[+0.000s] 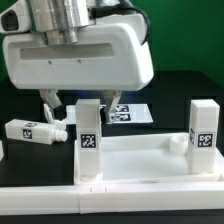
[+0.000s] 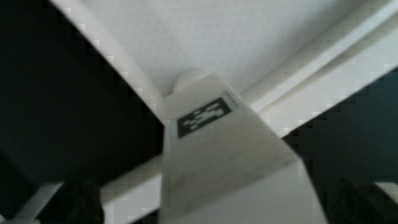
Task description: Assemble desk
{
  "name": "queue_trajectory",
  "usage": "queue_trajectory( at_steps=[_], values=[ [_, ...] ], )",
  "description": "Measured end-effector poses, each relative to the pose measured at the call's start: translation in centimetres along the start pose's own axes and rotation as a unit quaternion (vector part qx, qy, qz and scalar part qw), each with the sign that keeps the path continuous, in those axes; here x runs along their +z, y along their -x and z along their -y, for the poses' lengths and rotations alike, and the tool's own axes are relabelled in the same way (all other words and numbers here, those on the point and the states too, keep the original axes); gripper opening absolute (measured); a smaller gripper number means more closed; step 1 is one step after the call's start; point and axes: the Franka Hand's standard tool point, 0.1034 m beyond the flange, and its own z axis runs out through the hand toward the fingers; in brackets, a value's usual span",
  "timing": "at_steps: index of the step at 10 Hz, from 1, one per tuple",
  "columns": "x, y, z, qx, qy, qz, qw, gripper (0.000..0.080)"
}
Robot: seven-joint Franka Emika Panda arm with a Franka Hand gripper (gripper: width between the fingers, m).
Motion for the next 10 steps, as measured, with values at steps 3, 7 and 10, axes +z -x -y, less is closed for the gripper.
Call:
queue_trajectory(
  at_steps=[3, 7, 10],
  values=[
    [0.18, 0.13, 0.11, -0.005, -0.003, 0.002, 1.000, 0.0533],
    [0.29, 0.01, -0.14, 0.146, -0.003, 0.003, 0.989, 0.0287],
    [0.39, 0.05, -0.28, 0.342, -0.002, 0.001, 0.940, 0.0287]
  ],
)
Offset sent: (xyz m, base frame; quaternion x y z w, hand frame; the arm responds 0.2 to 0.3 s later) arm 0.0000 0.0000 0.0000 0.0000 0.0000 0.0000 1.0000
